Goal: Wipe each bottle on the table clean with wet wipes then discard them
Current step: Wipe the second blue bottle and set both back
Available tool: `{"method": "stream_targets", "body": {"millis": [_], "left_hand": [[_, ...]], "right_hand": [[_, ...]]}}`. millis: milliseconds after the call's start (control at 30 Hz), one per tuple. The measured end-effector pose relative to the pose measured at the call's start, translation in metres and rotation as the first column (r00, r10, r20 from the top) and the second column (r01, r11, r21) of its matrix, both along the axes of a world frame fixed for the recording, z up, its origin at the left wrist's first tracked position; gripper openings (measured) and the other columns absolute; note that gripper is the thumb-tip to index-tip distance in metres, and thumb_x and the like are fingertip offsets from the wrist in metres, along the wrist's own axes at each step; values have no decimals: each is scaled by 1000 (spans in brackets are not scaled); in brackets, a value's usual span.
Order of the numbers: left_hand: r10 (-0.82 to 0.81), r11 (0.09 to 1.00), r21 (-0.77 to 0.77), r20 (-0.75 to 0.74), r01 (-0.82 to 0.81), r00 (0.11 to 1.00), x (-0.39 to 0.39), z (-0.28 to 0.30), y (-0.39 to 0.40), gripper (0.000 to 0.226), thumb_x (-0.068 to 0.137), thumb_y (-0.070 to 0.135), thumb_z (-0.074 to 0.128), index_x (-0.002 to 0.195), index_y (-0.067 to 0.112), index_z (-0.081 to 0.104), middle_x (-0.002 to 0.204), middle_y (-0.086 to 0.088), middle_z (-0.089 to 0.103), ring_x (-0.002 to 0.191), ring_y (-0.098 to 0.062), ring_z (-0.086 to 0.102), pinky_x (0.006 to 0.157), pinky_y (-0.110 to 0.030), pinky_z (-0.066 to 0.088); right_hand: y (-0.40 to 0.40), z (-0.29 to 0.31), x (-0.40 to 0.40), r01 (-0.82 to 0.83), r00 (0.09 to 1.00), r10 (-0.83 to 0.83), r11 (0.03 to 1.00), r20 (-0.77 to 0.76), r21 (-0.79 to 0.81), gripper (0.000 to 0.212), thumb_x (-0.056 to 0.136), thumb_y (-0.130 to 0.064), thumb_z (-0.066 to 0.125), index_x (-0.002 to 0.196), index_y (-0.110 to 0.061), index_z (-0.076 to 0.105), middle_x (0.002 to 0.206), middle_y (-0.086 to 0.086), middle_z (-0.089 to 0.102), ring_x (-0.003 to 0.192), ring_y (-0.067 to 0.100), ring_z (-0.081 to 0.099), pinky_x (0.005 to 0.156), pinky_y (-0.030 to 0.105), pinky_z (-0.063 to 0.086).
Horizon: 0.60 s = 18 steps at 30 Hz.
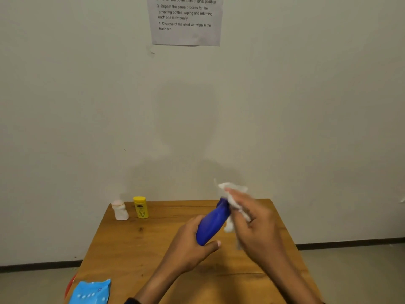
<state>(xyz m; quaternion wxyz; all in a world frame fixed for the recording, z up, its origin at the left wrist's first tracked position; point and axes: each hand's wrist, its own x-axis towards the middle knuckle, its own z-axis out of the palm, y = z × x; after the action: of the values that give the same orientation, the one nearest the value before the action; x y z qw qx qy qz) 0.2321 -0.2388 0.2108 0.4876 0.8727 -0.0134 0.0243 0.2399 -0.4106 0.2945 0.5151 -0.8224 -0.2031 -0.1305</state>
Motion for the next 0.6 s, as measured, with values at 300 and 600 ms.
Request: {"method": "stream_targets", "body": {"millis": [300, 600], "left_hand": [[-47, 978, -208, -126, 20, 991, -7, 8, 4, 68, 55, 66, 84, 112, 66, 46, 107, 34, 63, 99, 13, 59, 71, -12, 54], [-403, 521, -853, -262, -15, 877, -23, 28, 4, 69, 80, 80, 53, 137, 41, 50, 85, -12, 59, 68, -22, 59, 69, -40, 55]], "right_hand": [[11, -27, -18, 16, 910, 148, 921, 389, -388, 40, 64, -2, 88, 101, -7, 76, 126, 7, 68, 120, 21, 62, 88, 29, 58], [-40, 22, 18, 273, 927, 27, 636, -374, 722, 30, 85, 9, 60, 81, -18, 73, 88, 7, 73, 76, 22, 70, 56, 28, 56]]}}
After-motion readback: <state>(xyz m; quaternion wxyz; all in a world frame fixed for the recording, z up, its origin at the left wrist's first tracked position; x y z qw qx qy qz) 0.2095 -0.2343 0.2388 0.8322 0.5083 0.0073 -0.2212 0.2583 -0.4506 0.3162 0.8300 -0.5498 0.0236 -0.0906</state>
